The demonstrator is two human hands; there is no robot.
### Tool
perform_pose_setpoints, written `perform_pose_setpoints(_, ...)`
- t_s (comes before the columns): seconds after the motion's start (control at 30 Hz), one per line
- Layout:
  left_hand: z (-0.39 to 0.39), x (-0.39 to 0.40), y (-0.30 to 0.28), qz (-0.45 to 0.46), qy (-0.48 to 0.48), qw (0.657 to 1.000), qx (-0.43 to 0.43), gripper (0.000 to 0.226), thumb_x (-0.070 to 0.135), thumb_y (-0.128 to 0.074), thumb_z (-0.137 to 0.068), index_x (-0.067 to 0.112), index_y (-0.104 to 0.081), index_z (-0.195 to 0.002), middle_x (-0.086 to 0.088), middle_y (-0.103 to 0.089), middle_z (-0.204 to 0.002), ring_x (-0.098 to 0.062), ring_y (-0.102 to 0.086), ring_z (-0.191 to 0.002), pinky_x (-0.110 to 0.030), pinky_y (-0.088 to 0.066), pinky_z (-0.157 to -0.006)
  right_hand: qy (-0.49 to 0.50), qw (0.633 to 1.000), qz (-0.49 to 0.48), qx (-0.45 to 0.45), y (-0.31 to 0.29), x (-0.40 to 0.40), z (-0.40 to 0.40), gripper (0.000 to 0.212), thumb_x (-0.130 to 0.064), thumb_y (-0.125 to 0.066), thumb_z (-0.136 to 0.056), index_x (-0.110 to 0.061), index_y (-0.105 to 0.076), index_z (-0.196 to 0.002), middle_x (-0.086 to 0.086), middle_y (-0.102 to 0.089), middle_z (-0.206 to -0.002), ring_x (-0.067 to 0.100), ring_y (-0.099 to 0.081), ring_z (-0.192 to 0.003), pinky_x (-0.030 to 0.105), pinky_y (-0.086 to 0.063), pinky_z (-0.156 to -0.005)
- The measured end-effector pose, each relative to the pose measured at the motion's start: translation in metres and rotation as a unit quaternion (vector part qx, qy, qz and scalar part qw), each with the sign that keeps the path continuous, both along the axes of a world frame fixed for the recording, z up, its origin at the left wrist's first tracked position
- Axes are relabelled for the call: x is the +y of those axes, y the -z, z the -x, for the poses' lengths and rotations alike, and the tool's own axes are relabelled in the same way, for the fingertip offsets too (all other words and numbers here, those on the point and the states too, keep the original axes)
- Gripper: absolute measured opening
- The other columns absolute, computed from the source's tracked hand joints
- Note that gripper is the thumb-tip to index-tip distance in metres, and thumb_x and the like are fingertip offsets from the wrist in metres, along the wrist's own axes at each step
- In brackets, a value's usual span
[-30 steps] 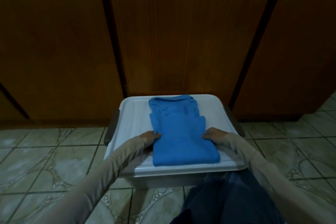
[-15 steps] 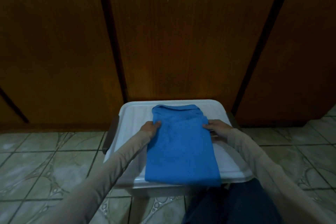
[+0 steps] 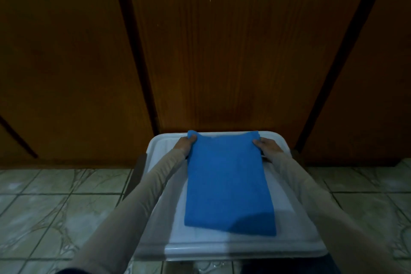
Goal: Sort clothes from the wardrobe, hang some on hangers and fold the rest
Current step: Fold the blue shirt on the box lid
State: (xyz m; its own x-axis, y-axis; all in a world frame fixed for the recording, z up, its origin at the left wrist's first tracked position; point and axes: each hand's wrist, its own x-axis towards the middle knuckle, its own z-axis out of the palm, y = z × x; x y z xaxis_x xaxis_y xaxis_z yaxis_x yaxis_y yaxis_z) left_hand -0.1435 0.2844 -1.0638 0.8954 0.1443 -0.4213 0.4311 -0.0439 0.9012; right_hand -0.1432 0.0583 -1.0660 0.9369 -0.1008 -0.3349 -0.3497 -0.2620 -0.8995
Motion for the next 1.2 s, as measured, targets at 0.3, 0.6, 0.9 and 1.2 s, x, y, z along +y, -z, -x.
perform_pose_setpoints(0.3, -0.005, -0.001, 0.03, -0.578, 0.132, 0.798, -0.105, 0.051, 0.047, -0.026, -0.099, 0.023, -0.027, -0.145, -0.01, -0.064, -0.114, -0.029, -0.059, -0.103, -0.04, -0.037, -0.099, -0.025, 0.949, 0.299, -0.097, 0.031, 0.004, -0.006, 0.036, -0.028, -0.057, -0.092, -0.011, -0.052, -0.123, 0.014, -0.06, -0.115, 0.027, -0.056, -0.102, 0.03, -0.042, -0.081)
perform_pose_setpoints(0.6, 0.011, 0.003, 0.031, -0.631, 0.074, 0.771, -0.053, 0.067, 0.055, -0.026, -0.096, 0.013, -0.017, -0.146, -0.011, -0.046, -0.135, -0.029, -0.043, -0.125, -0.052, -0.021, -0.109, -0.083, 0.902, 0.371, -0.205, 0.026, -0.009, 0.024, 0.04, -0.019, -0.049, -0.095, -0.016, -0.041, -0.134, 0.005, -0.037, -0.142, 0.019, -0.038, -0.129, 0.031, -0.031, -0.106)
perform_pose_setpoints(0.9, 0.07, -0.051, 0.028, -0.594, 0.238, 0.76, -0.114, 0.055, 0.028, -0.024, -0.1, 0.012, -0.005, -0.15, -0.004, -0.006, -0.158, -0.018, -0.003, -0.145, -0.058, 0.009, -0.11, -0.205, 0.848, 0.482, -0.087, 0.028, 0.052, 0.06, 0.053, -0.03, -0.017, -0.103, -0.013, -0.001, -0.15, -0.001, 0.004, -0.158, 0.012, 0.004, -0.145, 0.041, 0.004, -0.116)
perform_pose_setpoints(1.2, 0.103, -0.041, 0.06, -0.519, 0.256, 0.799, -0.164, 0.069, 0.05, 0.008, -0.084, 0.026, 0.012, -0.148, 0.005, 0.016, -0.156, -0.009, 0.012, -0.144, -0.034, 0.012, -0.114, -0.25, 0.851, 0.449, -0.103, 0.05, 0.038, 0.093, 0.059, -0.044, -0.018, -0.101, -0.025, 0.016, -0.147, -0.006, 0.02, -0.155, 0.008, 0.015, -0.143, 0.034, 0.008, -0.116)
